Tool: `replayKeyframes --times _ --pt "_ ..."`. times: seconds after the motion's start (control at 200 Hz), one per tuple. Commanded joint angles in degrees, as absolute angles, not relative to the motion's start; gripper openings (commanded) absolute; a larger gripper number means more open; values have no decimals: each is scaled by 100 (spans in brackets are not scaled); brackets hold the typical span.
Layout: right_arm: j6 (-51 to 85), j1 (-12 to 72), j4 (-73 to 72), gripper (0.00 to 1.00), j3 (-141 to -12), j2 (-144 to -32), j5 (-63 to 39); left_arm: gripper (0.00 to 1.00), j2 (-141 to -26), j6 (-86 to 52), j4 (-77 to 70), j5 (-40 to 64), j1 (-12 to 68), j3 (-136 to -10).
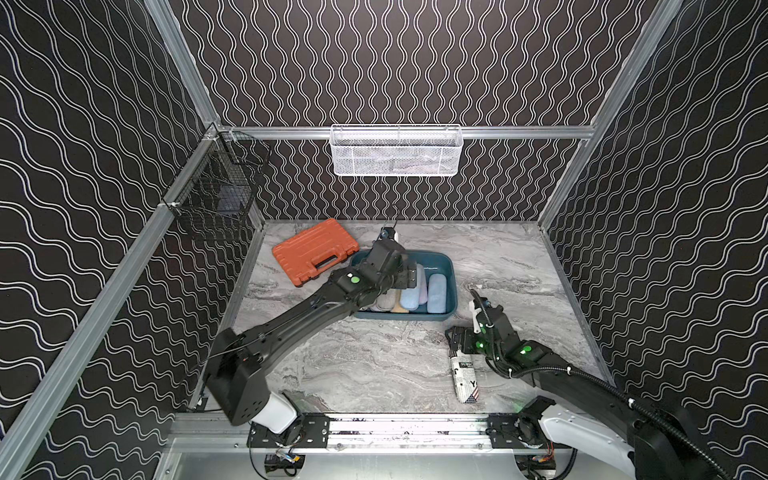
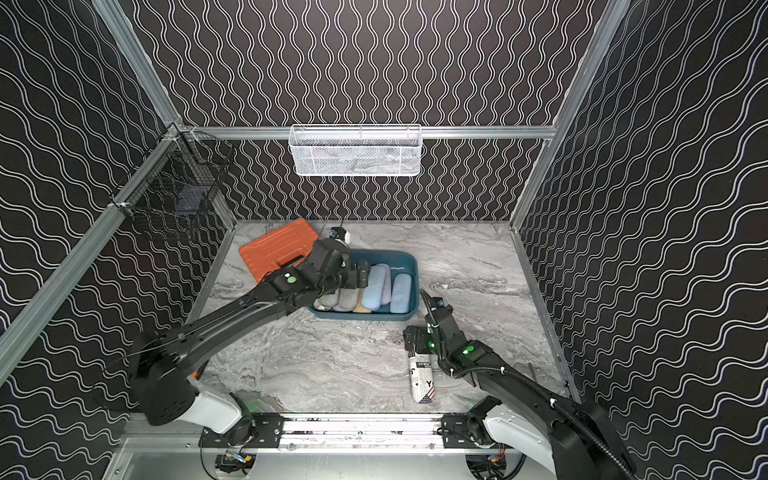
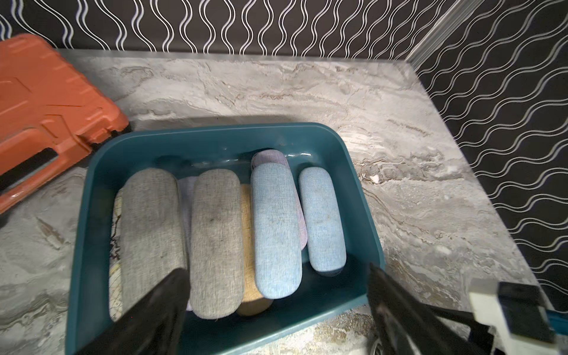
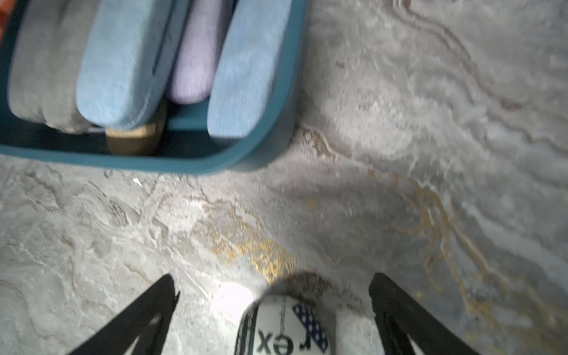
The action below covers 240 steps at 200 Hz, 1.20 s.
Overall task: Put the glasses cases into the storage boxes
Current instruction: Pick up the glasses case at the center of the board.
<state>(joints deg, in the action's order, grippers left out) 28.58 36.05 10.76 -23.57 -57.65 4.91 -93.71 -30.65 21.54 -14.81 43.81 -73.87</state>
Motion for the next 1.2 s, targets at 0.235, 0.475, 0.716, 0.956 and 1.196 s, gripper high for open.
replayKeyframes --times 0.235,0.475,0.716,0.956,1.196 --pt "4193 4801 2035 100 -2181 -5984 1021 93 -8717 -2958 1683 -1502 4315 -6698" --pt "4679 5352 2255 100 -2258 -6179 1177 93 -8571 -2996 1573 -1337 4203 -6527" --pt "5114 5658 2554 100 -2154 -6006 1273 93 -8525 -3003 1513 -1190 4114 -6403" --pt "5277 5822 2891 92 -2332 -5966 1437 93 -8561 -3058 1404 -977 4043 -6345" --pt "5301 5934 3035 78 -2566 -6329 1554 93 -8538 -3064 1329 -910 3986 -6273"
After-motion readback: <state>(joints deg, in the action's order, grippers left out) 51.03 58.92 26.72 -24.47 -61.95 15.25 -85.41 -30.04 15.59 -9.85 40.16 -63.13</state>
